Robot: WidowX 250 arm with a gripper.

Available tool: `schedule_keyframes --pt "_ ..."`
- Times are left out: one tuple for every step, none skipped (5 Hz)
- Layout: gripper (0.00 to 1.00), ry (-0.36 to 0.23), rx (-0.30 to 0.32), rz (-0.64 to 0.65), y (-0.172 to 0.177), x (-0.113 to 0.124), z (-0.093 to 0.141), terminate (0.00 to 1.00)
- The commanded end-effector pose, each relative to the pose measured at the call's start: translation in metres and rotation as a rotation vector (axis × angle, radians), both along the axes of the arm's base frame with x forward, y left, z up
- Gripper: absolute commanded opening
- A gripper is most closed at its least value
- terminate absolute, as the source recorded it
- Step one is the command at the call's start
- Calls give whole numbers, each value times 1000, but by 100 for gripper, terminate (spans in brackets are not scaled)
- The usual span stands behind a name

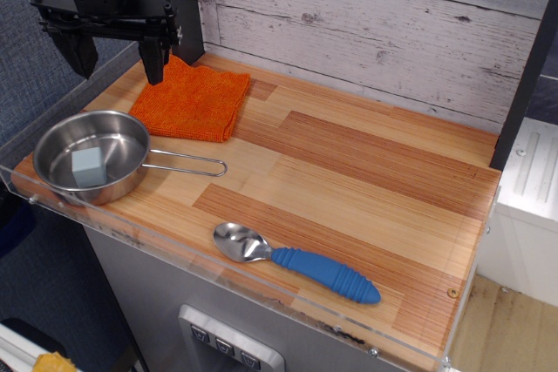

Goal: Move the orange cloth to the right.

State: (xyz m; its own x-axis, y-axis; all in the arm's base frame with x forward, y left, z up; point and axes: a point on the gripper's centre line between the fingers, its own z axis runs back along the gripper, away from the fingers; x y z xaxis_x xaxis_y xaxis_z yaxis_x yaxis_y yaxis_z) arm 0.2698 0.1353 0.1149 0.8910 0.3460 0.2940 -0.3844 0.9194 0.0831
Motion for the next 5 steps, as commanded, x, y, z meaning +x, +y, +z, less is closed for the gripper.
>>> schedule_keyframes --pt "100 0 0 0 0 0 0 0" --pt "100 10 6 -26 0 21 -1 0" --pt "100 37 29 -66 -1 37 -3 0" --pt "100 29 23 -66 7 51 -4 0" --pt "100 46 26 -61 17 58 -10 0"
